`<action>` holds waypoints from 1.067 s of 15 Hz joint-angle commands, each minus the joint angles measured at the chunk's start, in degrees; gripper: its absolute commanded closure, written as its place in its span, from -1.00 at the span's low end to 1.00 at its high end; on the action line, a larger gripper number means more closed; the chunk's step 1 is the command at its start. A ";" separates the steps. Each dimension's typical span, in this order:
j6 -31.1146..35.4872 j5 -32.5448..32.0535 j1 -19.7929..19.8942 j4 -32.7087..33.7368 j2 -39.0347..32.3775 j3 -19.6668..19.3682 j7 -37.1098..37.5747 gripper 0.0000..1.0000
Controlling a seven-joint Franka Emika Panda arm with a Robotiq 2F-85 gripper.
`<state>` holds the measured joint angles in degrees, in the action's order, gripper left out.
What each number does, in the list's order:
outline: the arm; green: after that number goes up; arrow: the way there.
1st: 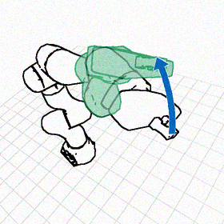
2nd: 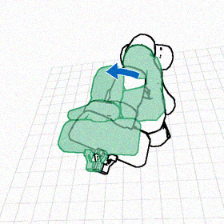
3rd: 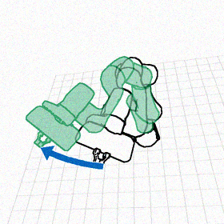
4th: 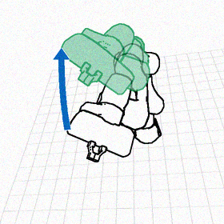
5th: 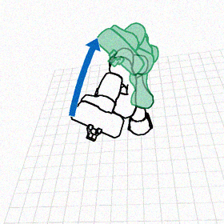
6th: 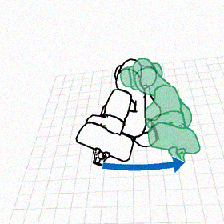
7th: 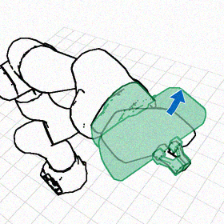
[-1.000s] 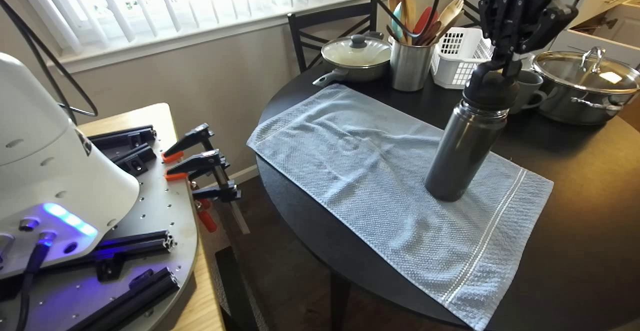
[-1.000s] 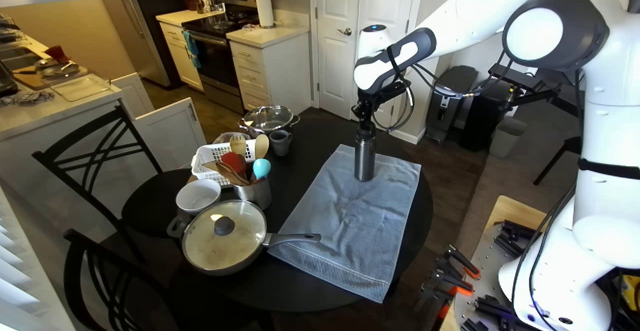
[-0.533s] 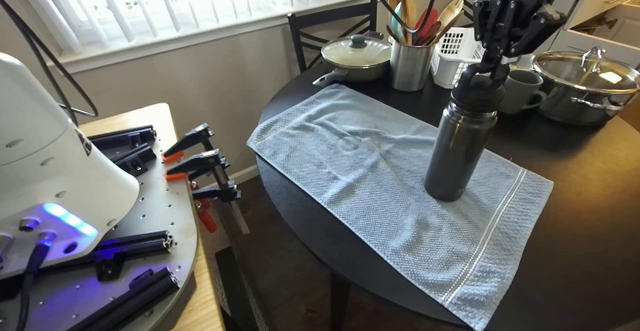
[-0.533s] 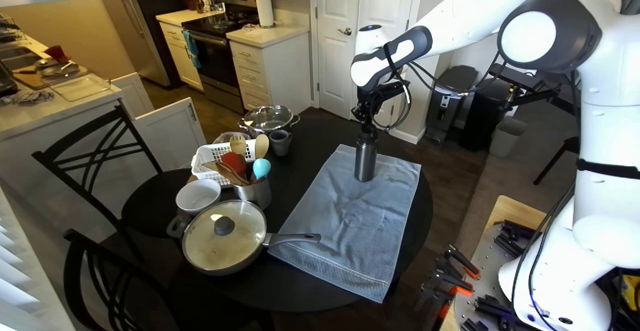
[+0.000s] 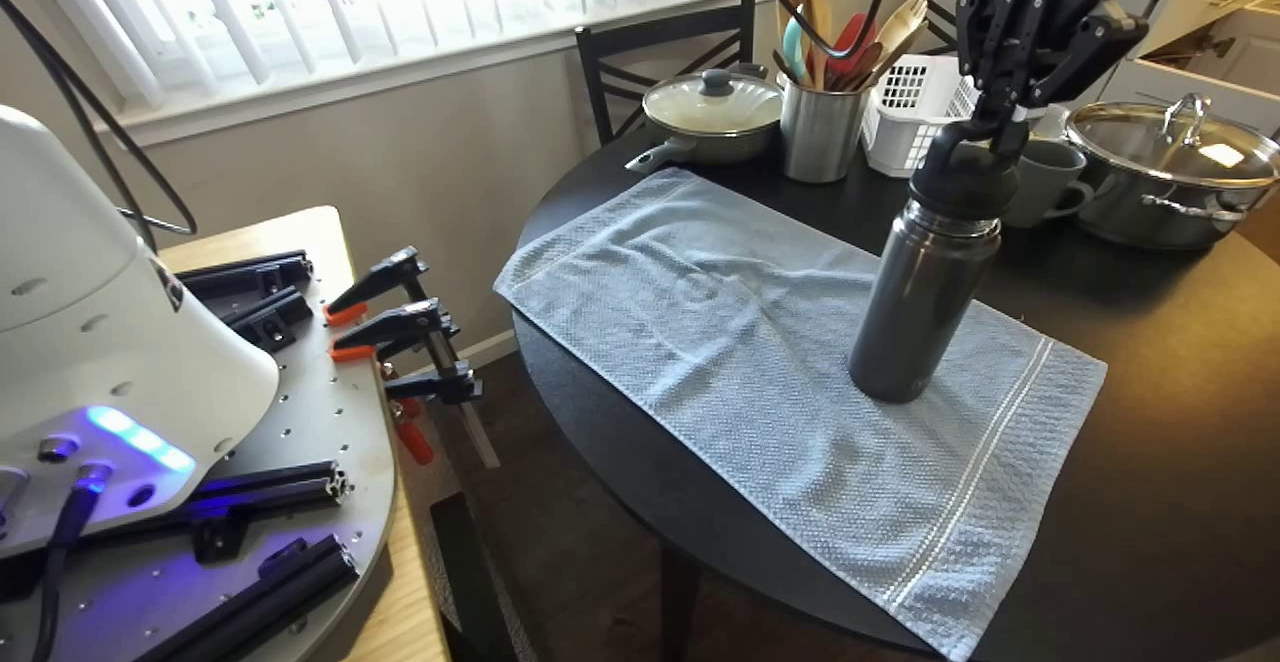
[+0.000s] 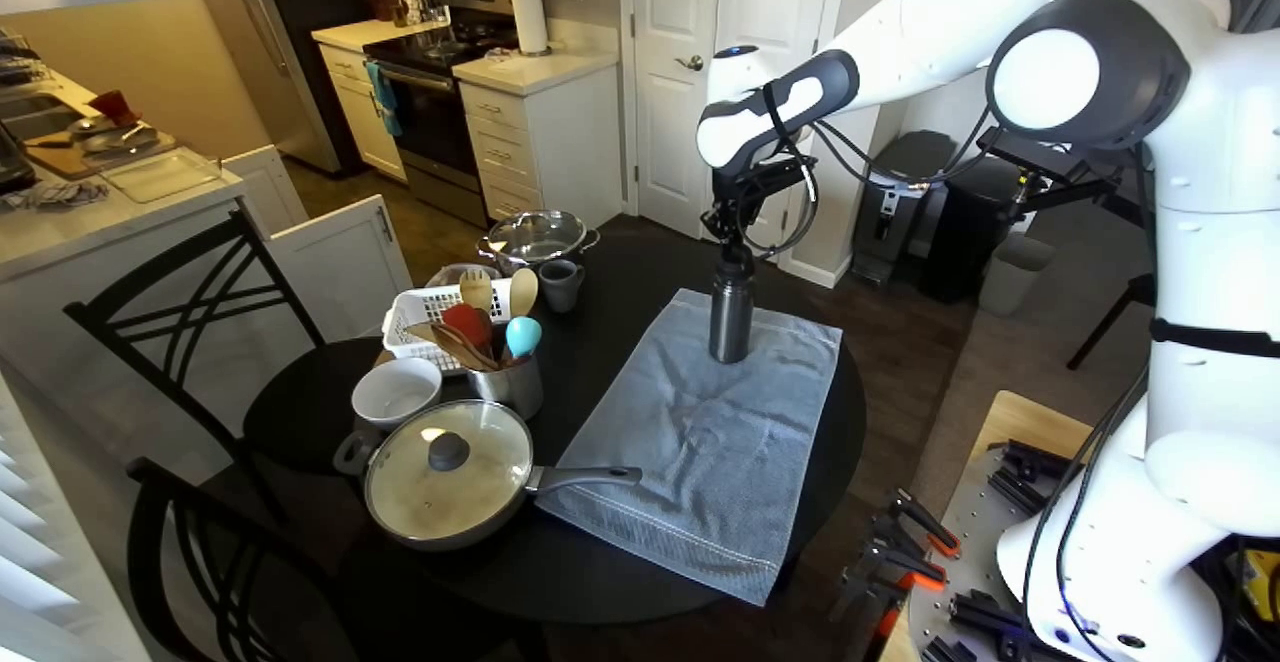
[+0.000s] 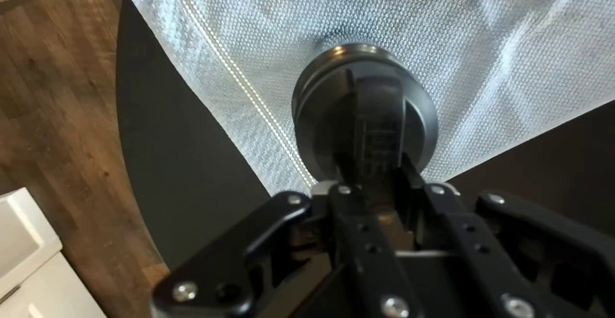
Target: Put the lid onto the water bottle
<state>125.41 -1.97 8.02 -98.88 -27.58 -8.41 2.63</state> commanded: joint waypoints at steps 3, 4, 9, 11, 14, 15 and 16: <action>-0.79 0.06 0.17 1.19 -0.05 0.22 0.63 0.89; -0.77 0.06 0.17 1.15 -0.05 0.21 0.66 0.89; -0.76 -0.01 0.16 1.04 0.04 0.17 0.67 -0.20; -0.72 -0.17 0.10 1.13 0.16 0.09 0.75 -0.46; -0.50 -0.29 0.03 1.25 0.50 0.07 0.75 -0.83; -0.50 -0.31 0.02 1.35 0.62 0.10 0.68 -0.94; -0.53 -0.46 -0.09 1.46 0.83 0.08 0.69 -1.00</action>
<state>125.41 -1.97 8.00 -97.61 -27.63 -8.39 2.63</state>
